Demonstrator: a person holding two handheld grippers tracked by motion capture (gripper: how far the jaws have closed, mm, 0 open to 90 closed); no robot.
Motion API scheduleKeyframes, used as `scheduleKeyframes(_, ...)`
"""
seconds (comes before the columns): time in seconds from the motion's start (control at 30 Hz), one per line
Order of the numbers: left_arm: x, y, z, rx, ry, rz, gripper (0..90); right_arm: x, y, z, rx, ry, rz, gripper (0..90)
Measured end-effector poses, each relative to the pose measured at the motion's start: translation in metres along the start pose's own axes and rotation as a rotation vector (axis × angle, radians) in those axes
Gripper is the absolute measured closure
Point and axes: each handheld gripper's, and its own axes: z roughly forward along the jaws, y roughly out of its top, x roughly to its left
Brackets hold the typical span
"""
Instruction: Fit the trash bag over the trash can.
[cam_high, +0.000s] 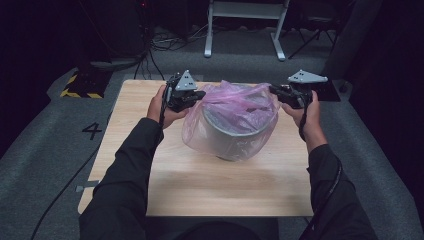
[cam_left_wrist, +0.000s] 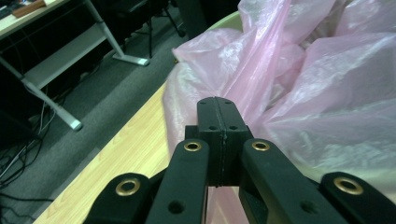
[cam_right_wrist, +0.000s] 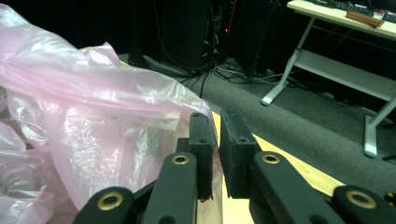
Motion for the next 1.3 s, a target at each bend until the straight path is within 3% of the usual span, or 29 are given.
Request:
scheduleKeyframes(0.27,0.017,-0.006,0.012,-0.003,0.030,-0.057,90.0,-0.001,-0.001,0.009,0.034,-0.027,-0.005,78.7)
scheduleKeyframes(0.4,0.031,-0.015,0.025,-0.021,0.016,-0.131,90.0,-0.005,-0.007,0.015,0.063,-0.026,0.010,80.8)
scheduleKeyframes(0.5,0.034,-0.017,0.032,-0.012,0.018,-0.139,90.0,-0.006,-0.009,0.017,0.075,-0.030,0.011,81.5)
scheduleKeyframes(0.77,0.051,-0.034,0.059,-0.032,-0.026,-0.249,90.0,-0.014,-0.021,0.034,0.106,-0.026,0.065,83.5)
scheduleKeyframes(0.87,0.053,-0.043,0.074,-0.032,-0.056,-0.296,90.0,-0.021,-0.032,0.043,0.103,-0.001,0.134,86.9)
scheduleKeyframes(0.93,0.052,-0.044,0.078,-0.026,-0.061,-0.302,90.0,-0.023,-0.038,0.048,0.103,0.017,0.155,88.3)
scheduleKeyframes(1.17,0.045,-0.049,0.098,-0.017,-0.102,-0.341,90.0,-0.027,-0.049,0.057,0.106,0.032,0.197,90.0)
scheduleKeyframes(1.3,0.043,-0.056,0.113,0.021,-0.111,-0.379,90.0,-0.032,-0.060,0.063,0.137,0.017,0.227,90.0)
